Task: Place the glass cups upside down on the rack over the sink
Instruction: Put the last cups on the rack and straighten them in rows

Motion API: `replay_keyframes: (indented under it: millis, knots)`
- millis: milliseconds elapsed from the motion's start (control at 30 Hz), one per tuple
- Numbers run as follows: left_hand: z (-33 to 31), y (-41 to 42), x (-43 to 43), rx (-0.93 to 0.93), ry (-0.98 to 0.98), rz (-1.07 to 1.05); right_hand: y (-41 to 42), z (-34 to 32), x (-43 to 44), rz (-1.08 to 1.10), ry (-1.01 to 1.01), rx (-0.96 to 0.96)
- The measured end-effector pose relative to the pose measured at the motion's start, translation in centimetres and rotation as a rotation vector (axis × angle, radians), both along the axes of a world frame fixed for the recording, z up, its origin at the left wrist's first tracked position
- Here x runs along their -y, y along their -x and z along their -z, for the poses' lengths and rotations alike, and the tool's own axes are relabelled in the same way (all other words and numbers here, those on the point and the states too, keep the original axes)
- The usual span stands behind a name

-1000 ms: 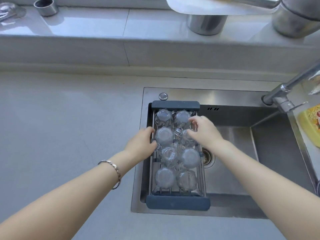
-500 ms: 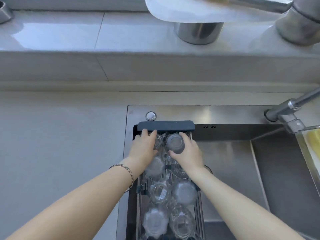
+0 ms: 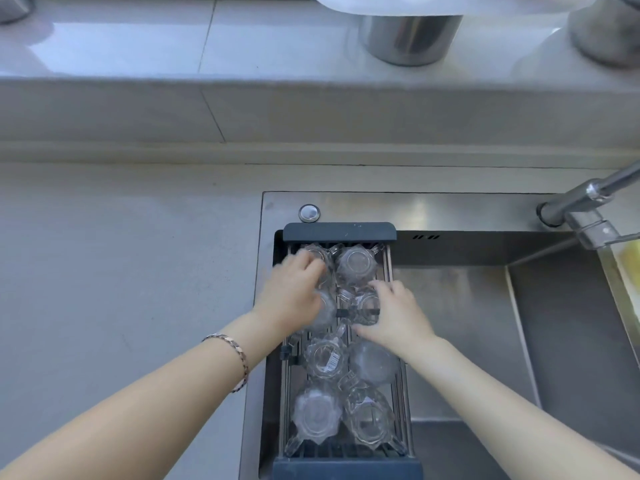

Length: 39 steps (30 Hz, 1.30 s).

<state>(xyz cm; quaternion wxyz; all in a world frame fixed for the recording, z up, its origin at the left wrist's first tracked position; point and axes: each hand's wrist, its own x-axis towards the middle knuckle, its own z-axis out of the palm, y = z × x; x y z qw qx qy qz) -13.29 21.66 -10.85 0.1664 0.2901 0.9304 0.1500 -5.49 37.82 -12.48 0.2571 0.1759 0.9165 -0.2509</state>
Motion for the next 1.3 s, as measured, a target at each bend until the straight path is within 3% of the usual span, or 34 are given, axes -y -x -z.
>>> replay_keyframes:
  millis: [100,167,267,500,667,733,800,900,967,1300]
  knots:
    - [-0.2,-1.1,0.6,0.06,0.363,0.429,-0.3,0.4,0.1,-0.073,0.015,0.006]
    - [0.0,-1.3,0.6,-0.016,0.544,0.535,-0.4,0.1,0.1,-0.045,-0.001,-0.032]
    - [0.3,-1.0,-0.1,-0.031,0.643,0.585,-0.7,-0.5,0.1,0.006,-0.028,-0.076]
    - [-1.3,-0.5,-1.3,-0.199,0.642,0.831,-2.2,-1.9,-0.1,0.065,-0.018,-0.188]
    - [-4.4,-0.4,-0.1,-0.438,0.361,0.851,-2.7,-2.7,-0.6,0.137,0.045,-0.22]
    - [-5.6,-0.1,1.2,-0.441,0.185,0.708,-3.1,-2.9,-0.9,0.177,0.076,-0.246]
    - [-5.8,-0.5,2.7,-0.326,0.023,0.449,-3.6,-3.0,-1.0,0.232,0.1,-0.273]
    - [-6.5,-2.1,2.3,0.087,-0.04,-0.131,-4.1,-3.2,-1.0,0.343,0.125,-0.302]
    - [-5.9,-2.8,1.3,0.317,-0.056,-0.399,-4.2,-3.3,-0.7,0.433,0.132,-0.307]
    - [-0.8,-2.5,-1.6,0.304,0.27,-0.534,-3.6,-2.5,2.0,0.738,0.104,-0.216]
